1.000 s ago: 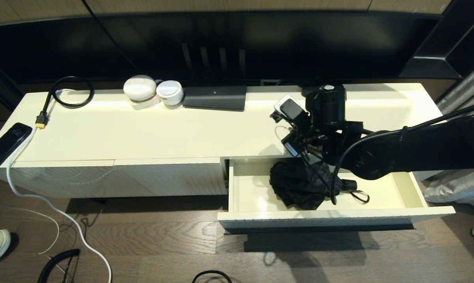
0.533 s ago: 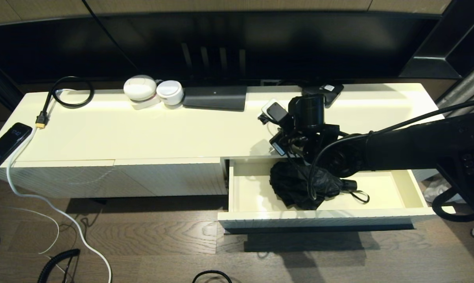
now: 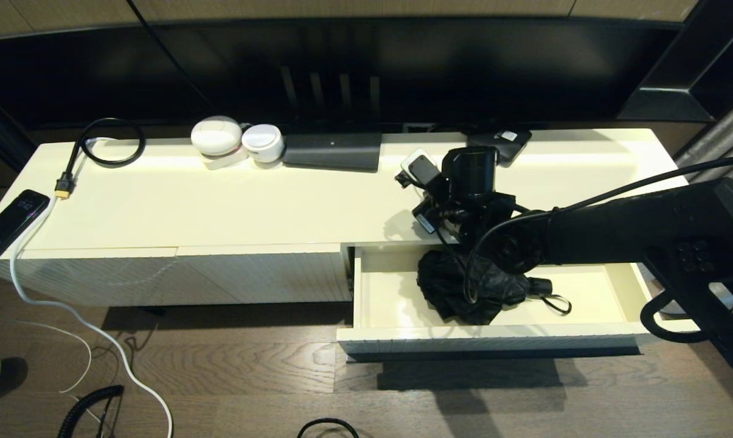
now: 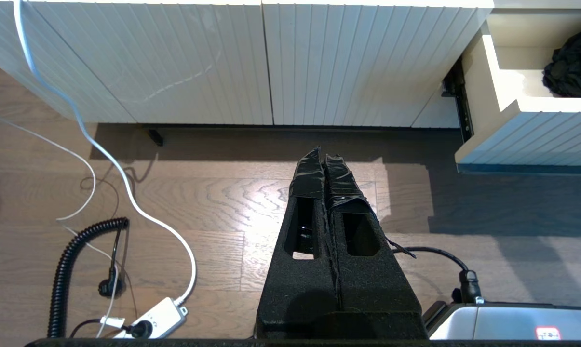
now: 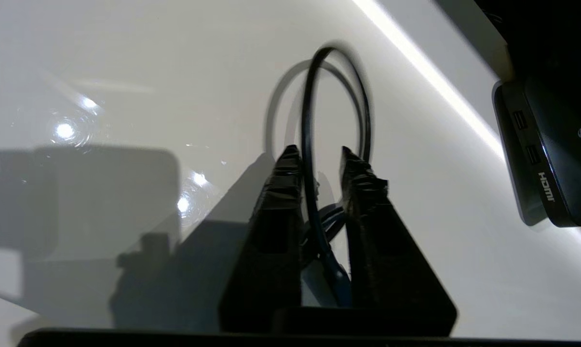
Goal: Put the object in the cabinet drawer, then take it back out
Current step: Take the data cable out of the drawer and put it on the table, then take the umbrella out of the drawer and put it on the table
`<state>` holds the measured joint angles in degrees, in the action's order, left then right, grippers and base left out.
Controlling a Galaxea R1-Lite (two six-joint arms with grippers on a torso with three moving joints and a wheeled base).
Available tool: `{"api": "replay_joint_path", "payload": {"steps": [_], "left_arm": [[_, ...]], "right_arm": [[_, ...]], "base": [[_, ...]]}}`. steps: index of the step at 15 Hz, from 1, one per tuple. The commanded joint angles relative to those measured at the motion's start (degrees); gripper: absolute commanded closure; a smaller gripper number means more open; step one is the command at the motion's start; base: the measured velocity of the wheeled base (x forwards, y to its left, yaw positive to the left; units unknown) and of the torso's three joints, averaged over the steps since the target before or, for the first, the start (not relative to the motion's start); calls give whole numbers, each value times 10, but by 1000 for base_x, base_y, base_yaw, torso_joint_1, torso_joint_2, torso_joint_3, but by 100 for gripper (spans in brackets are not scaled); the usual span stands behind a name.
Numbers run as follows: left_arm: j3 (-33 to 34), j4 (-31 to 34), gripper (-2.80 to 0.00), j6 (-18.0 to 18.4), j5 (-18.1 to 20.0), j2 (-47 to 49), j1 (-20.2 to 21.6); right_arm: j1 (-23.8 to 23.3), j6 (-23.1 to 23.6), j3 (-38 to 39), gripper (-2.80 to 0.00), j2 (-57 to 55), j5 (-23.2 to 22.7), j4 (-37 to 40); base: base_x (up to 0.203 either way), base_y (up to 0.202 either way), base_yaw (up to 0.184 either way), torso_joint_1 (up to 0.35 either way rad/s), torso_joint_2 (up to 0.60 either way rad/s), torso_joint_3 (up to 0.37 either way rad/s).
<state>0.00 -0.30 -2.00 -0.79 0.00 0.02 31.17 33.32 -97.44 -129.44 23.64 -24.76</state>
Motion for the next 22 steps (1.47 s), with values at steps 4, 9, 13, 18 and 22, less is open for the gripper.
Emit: {"api": "replay_joint_path", "payload": {"steps": [4, 9, 13, 18, 22], "left_arm": [[1, 0, 0, 0, 0, 0, 0], [0, 0, 0, 0, 0, 0, 0], [0, 0, 0, 0, 0, 0, 0], [1, 0, 0, 0, 0, 0, 1], [1, 0, 0, 0, 0, 0, 1]], "right_arm": [[4, -1, 2, -280, 19, 23, -5], [4, 2, 154, -280, 170, 11, 18], [-6, 16, 276, -280, 321, -39, 123], [-54, 110, 340, -280, 434, -140, 300], [-104, 219, 356, -280, 438, -190, 339]], "base": [[0, 0, 0, 0, 0, 0], [0, 0, 0, 0, 0, 0], [0, 0, 0, 0, 0, 0], [0, 0, 0, 0, 0, 0], [0, 0, 0, 0, 0, 0]]}}
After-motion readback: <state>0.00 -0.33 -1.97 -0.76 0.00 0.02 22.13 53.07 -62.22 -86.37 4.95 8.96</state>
